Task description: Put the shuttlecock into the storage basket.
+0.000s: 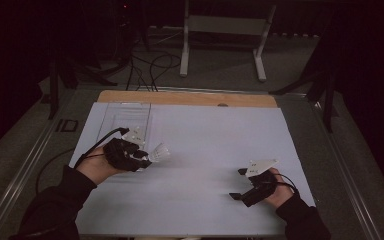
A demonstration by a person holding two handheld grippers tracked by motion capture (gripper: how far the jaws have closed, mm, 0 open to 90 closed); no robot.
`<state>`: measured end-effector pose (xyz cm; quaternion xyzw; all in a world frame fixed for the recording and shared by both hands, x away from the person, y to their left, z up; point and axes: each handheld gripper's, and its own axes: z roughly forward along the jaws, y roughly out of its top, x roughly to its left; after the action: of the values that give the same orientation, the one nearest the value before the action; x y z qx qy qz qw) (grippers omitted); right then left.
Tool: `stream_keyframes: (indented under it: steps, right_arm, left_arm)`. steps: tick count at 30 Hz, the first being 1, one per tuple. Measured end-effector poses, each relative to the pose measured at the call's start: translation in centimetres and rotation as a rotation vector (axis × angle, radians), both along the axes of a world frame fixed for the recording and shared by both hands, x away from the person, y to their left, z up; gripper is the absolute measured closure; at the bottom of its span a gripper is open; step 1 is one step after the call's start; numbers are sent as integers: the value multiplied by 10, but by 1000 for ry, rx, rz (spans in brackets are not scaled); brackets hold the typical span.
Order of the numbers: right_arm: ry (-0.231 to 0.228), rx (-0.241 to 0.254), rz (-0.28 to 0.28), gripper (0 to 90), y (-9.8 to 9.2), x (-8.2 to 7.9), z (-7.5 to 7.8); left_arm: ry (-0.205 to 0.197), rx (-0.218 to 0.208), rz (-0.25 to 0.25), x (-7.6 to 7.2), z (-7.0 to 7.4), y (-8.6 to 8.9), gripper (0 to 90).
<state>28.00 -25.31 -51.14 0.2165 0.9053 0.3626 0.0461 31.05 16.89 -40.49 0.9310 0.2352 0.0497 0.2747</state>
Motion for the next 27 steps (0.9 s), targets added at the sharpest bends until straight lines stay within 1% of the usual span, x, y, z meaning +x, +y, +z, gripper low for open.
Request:
stream_keyframes:
  steps: [3, 6, 8, 10, 12, 16, 18, 22, 23, 25, 27]
  right_arm:
    - [1, 0, -18, 92, -5, -2, -3]
    - [-2, 9, -44, 92, -11, -4, -5]
    - [7, 18, -55, 92, -15, -5, -6]
    - [3, 20, -65, 92, -18, -7, -8]
    - [3, 27, -78, 92, -21, -9, -10]
    - [-6, 40, -84, 93, -26, -14, -11]
    - [-3, 42, -88, 93, -28, -16, -11]
    - [-13, 54, -92, 93, -33, -19, -11]
    - [-17, 60, -98, 93, -34, -20, -12]
    - [-19, 57, -106, 93, -36, -21, -12]
    - [-27, 63, -119, 93, -39, -22, -12]
  left_arm:
    - [-6, 2, 21, 1, 3, 7, 653]
    - [-11, 2, 35, 1, 6, 14, 653]
    - [-9, -1, 46, 1, 7, 18, 653]
    - [-14, -1, 62, 1, 9, 24, 653]
    - [-17, 7, 71, 1, 10, 29, 653]
    - [-21, 9, 102, 1, 12, 38, 653]
    - [-26, 7, 108, 0, 13, 43, 653]
    - [-34, 7, 134, 0, 15, 51, 653]
    - [-32, 6, 138, 0, 16, 53, 653]
    - [-38, 6, 153, 0, 18, 57, 653]
    - [-43, -2, 166, 0, 19, 61, 653]
